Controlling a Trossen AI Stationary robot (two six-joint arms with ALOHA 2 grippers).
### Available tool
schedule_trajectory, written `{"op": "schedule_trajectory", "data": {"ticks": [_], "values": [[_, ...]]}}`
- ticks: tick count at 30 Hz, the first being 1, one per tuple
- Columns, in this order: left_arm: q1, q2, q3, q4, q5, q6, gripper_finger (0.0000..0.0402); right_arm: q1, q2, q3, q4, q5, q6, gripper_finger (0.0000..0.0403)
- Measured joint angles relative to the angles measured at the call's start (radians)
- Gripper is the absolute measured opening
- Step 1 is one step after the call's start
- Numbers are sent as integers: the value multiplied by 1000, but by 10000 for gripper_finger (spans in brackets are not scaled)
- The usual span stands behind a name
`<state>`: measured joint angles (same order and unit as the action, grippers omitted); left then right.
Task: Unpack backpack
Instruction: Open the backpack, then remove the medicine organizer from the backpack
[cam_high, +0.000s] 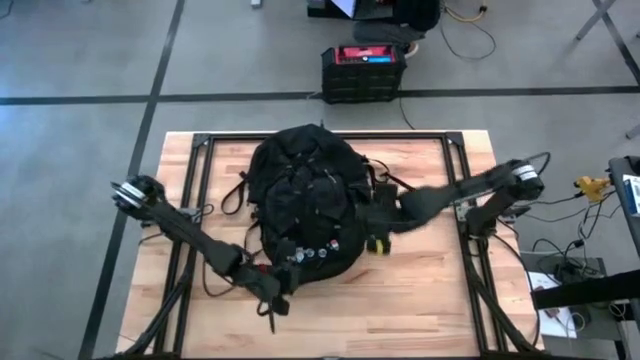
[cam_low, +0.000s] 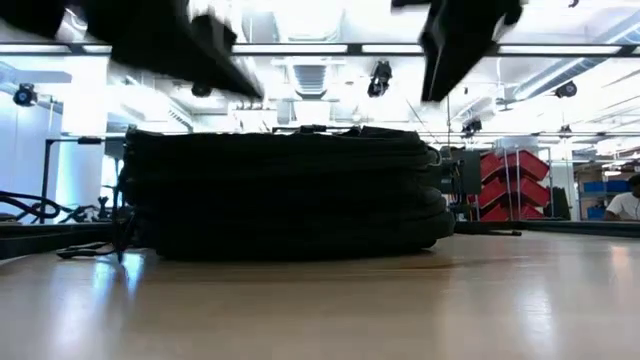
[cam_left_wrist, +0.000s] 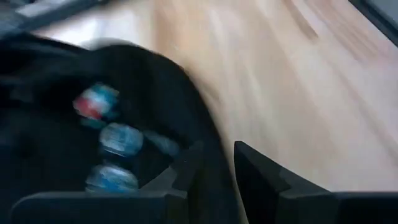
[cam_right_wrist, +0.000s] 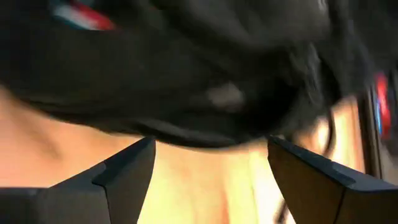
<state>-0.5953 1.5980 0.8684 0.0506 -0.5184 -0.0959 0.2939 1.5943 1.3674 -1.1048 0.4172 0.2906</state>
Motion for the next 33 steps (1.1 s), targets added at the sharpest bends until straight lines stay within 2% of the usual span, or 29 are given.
{"op": "schedule_trajectory", "data": {"ticks": [3,7,11,22,28,33], "values": [[3,-10,7,54,-19,10,84,34,11,-11,50,-92,-12,279],[9,6,-8,9,-15,-11,105,33,8,-16,72,-35,-11,271],[9,1,-5,52,-16,-14,131,54,12,-28,98,-72,-1,266],[32,97,-5,95,7,-63,198,63,26,-37,125,-58,-2,278],[64,161,-6,97,-30,-155,196,66,25,-39,142,-61,-2,289],[86,178,-6,96,-48,-193,159,75,25,-39,145,-59,4,284]]}}
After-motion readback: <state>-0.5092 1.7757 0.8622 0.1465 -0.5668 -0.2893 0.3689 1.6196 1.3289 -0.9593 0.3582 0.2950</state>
